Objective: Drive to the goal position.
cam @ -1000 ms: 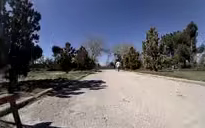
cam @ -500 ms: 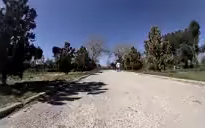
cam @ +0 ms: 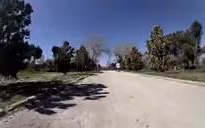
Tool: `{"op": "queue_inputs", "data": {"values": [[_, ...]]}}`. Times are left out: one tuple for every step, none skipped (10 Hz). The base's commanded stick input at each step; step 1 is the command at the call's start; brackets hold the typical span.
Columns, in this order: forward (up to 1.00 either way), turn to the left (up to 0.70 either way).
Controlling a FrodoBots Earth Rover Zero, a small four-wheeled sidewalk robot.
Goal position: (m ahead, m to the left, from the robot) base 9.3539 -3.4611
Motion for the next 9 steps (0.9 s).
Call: {"op": "queue_inputs", "data": {"values": [[0.85, 0.00], [0.85, 0.00], [0.85, 0.00], [0.85, 0.00], [0.85, 0.00], [0.85, 0.00], [0.85, 0.00], [0.85, 0.00], [0.85, 0.00]]}}
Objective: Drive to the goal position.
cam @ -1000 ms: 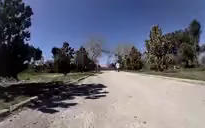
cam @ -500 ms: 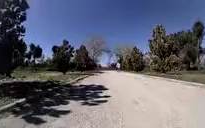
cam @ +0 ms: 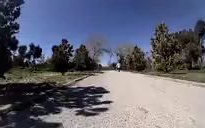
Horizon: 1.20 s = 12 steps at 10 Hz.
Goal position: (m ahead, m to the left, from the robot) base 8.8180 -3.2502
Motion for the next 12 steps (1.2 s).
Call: {"op": "queue_inputs", "data": {"values": [[0.85, 0.00], [0.85, 0.00], [0.85, 0.00], [0.85, 0.00], [0.85, 0.00], [0.85, 0.00], [0.85, 0.00], [0.85, 0.00], [0.85, 0.00], [0.85, 0.00], [0.85, 0.00], [0.85, 0.00]]}}
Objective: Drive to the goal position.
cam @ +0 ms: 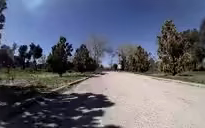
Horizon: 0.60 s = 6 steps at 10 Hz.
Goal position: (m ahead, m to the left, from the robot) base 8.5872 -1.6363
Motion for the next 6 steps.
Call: {"op": "queue_inputs", "data": {"values": [[0.85, 0.00], [0.85, 0.00], [0.85, 0.00], [0.85, 0.00], [0.85, 0.00], [0.85, 0.00]]}}
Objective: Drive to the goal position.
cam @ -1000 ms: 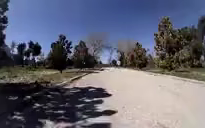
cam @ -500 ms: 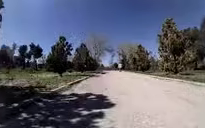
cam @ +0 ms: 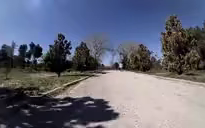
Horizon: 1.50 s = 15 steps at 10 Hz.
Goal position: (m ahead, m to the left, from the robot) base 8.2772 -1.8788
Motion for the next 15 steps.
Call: {"op": "queue_inputs", "data": {"values": [[0.85, 0.00], [0.85, 0.00], [0.85, 0.00], [0.85, 0.00], [0.85, 0.00], [0.85, 0.00], [0.85, 0.00], [0.85, 0.00], [0.85, 0.00], [0.85, 0.00], [0.85, -0.25], [0.85, -0.34], [0.85, -0.34], [0.85, -0.22], [0.85, -0.03]]}}
